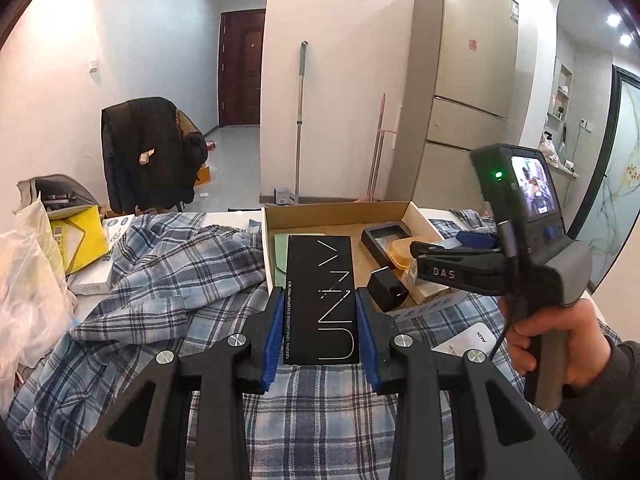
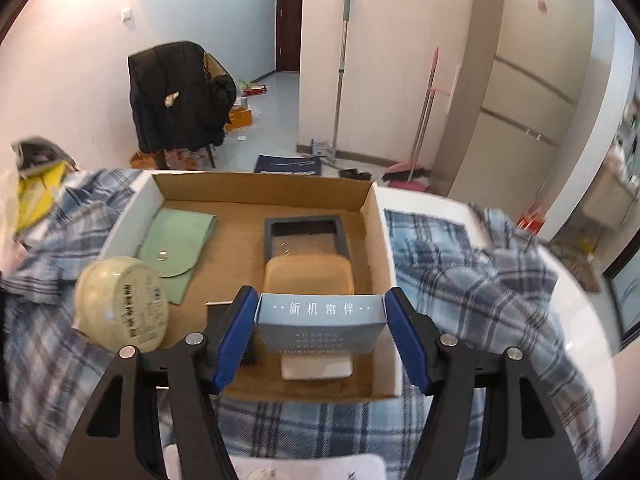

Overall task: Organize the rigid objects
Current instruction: 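Carry the grey box over the box with the right gripper while the left carries the UNNY box, then lower the grey printed box into the box and open the right gripper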

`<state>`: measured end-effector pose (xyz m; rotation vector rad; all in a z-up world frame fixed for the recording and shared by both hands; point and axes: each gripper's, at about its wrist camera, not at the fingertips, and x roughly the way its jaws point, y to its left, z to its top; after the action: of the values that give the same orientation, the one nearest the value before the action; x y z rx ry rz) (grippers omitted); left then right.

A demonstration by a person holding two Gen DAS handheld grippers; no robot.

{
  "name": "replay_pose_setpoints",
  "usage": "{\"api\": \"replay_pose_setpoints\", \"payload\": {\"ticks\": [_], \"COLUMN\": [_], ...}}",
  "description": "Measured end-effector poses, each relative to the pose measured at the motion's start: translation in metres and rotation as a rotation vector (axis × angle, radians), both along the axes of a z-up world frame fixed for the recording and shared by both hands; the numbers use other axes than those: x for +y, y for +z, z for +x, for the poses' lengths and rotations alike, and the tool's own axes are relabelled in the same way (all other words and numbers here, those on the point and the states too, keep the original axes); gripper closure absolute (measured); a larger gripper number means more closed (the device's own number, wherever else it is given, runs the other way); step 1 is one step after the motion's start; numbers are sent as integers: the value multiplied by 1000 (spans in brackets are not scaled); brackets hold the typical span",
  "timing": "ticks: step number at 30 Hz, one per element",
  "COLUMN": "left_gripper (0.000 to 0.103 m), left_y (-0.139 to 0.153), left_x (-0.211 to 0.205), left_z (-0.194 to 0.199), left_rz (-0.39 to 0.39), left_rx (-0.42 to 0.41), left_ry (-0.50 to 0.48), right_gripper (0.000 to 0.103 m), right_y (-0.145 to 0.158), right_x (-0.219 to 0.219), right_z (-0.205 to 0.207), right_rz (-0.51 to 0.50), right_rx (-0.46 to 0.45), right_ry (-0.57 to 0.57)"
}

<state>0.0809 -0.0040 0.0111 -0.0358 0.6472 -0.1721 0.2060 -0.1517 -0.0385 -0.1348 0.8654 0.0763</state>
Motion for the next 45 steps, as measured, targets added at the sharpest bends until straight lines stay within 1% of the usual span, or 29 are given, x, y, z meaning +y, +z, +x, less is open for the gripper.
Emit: {"api": "replay_pose_setpoints", "payload": {"ticks": [2, 3, 5, 8, 11, 15, 17, 19, 20, 21, 22, 23, 24, 25, 27, 31, 33, 35, 37, 39, 41, 43, 45], "left_gripper": [68, 68, 68, 68, 68, 68, 68, 68, 68, 68, 68, 68, 68, 68, 68, 68, 68, 68, 68, 68, 68, 68, 68], "left_y": [-1, -1, -2, 1, 5, 13, 15, 18, 19, 20, 21, 21, 22, 23, 24, 25, 25, 25, 26, 28, 30, 33, 34], "left_x": [1, 2, 3, 4, 3, 1, -1, -5, -7, -10, -12, -14, -16, -19, -22, -28, -29, -31, -32, -30, -28, -27, -26], "left_z": [2, 3, 5, 4, 4, 3, 3, 3, 4, 5, 6, 9, 10, 12, 14, 16, 17, 19, 20, 20, 18, 16, 15], "left_rz": [-3, -8, -20, -15, -1, -7, -4, 0, 0, 0, -2, -5, -5, -4, -8, -9, -10, -10, -13, -22, -27, -21, -11], "left_rx": [2, 5, 15, 10, -5, -21, -29, -36, -38, -39, -38, -38, -38, -38, -38, -38, -34, -31, -30, -31, -35, -41, -48], "left_ry": [7, 7, 8, 9, 10, 10, 8, 4, 3, 1, 0, -3, -3, -2, -3, -13, -17, -22, -18, -15, -14, -16, -22], "right_gripper": [35, 30, 24, 24, 20, 19, 19, 25, 31, 40, 46, 59, 67, 68, 68, 68, 68, 68, 68, 68, 68, 68, 67], "right_y": [-5, -7, -8, 0, 16, 39, 43, 40, 36, 32, 27, 22, 16, 9, 7, 4, 4, 3, -3, -11, -14, -7, 5], "right_x": [-3, -4, -8, -16, -28, -51, -57, -58, -56, -54, -52, -50, -48, -45, -46, -44, -44, -41, -38, -36, -38, -42, -47], "right_z": [7, 9, 12, 6, -2, -16, -19, -17, -15, -13, -11, -8, -4, -1, 3, 9, 12, 19, 30, 39, 40, 33, 22], "right_rz": [18, 31, 37, 72, 103, 198, 220, 222, 213, 214, 220, 224, 224, 221, 255, 234, 233, 214, 182, 193, 215, 240, 235], "right_rx": [28, 38, 33, 4, -37, -89, -82, -47, -27, -16, -5, 6, 17, 31, 2, -32, -32, -15, 32, 74, 97, 79, 40], "right_ry": [-4, -6, -14, -23, -46, -80, -76, -50, -46, -39, -28, -18, -9, -4, 2, 12, 13, 12, 6, -5, -10, -8, -11]}}
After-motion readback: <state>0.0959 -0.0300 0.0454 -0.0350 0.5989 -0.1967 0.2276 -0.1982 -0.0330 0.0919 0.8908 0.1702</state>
